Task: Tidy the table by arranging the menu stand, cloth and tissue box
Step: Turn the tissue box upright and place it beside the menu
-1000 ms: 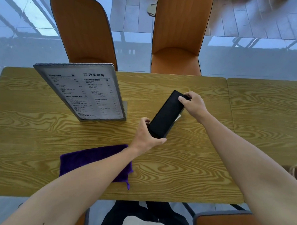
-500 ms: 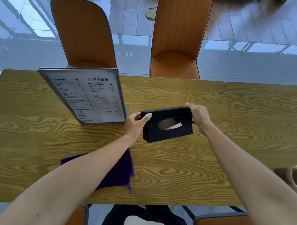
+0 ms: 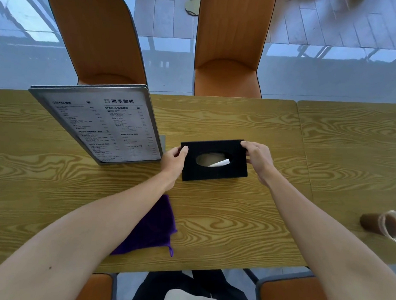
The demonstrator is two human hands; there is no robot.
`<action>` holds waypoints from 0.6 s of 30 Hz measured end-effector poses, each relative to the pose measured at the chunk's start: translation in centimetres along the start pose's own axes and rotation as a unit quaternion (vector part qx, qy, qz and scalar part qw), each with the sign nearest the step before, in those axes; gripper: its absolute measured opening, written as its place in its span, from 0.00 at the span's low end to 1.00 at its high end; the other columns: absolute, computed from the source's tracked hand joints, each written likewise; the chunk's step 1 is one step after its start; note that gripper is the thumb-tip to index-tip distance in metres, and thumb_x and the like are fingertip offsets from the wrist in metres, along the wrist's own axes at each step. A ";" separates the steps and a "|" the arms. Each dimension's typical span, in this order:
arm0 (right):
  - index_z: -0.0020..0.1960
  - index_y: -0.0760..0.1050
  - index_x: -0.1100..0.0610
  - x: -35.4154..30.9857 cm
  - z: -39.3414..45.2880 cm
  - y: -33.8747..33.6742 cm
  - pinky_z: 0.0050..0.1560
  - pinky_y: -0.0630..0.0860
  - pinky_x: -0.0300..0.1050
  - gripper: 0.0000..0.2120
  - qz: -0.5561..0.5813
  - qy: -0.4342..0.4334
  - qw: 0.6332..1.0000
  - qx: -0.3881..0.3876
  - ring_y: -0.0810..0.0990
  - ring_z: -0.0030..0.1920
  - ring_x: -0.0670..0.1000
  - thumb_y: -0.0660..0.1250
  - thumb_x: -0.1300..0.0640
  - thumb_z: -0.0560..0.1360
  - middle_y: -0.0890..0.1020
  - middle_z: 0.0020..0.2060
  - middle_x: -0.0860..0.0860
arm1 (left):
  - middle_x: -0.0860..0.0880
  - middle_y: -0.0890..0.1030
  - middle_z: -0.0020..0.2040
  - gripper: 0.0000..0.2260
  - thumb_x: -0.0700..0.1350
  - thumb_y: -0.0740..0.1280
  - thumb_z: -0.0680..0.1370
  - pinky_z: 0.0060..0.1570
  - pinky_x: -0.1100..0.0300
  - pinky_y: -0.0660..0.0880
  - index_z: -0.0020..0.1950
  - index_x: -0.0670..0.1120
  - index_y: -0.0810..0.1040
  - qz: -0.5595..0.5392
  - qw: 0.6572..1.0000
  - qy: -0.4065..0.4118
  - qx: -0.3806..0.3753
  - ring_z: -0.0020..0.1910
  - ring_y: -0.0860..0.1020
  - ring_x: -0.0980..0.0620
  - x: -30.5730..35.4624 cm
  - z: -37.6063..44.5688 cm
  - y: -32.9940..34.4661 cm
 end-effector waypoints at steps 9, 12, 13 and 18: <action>0.50 0.84 0.44 0.4 -0.8 0.8 0.58 0.76 0.49 0.09 -0.018 -0.010 1.000 -0.007 0.82 0.54 0.48 0.65 0.50 0.78 0.86 0.49 0.44 | 0.50 0.78 0.67 0.20 0.42 0.66 0.82 0.63 0.60 0.74 0.75 0.45 0.71 -0.001 1.000 0.001 -0.012 0.63 0.76 0.53 -0.5 0.2 -0.2; 0.70 0.77 0.48 1.2 -1.1 1.0 0.61 0.74 0.45 0.19 -0.021 0.006 1.000 0.013 0.78 0.61 0.47 0.66 0.51 0.79 0.80 0.61 0.44 | 0.50 0.81 0.60 0.15 0.46 0.68 0.81 0.58 0.59 0.75 0.67 0.44 0.78 0.028 0.999 -0.018 0.034 0.56 0.78 0.54 -1.0 -0.2 -0.6; 0.71 0.75 0.51 1.5 -1.1 0.9 0.61 0.73 0.45 0.21 -0.029 0.010 0.999 0.023 0.77 0.62 0.48 0.66 0.51 0.79 0.79 0.63 0.45 | 0.50 0.83 0.56 0.10 0.47 0.68 0.81 0.55 0.59 0.76 0.60 0.46 0.81 0.027 0.999 -0.024 0.041 0.53 0.79 0.53 -1.3 -0.3 -0.5; 0.68 0.78 0.54 2.8 -1.6 0.7 0.63 0.76 0.49 0.19 -0.024 0.028 0.998 0.049 0.80 0.61 0.50 0.67 0.51 0.78 0.82 0.60 0.48 | 0.53 0.83 0.50 0.11 0.45 0.68 0.81 0.56 0.59 0.76 0.61 0.43 0.82 0.016 0.999 -0.008 0.044 0.53 0.80 0.54 -1.6 -0.2 -0.5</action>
Point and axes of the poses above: each hand's wrist, its own z-axis towards the middle knuckle, its own y-axis out of the palm, x = y × z, the point moved 6 cm from there along z, towards the middle knuckle
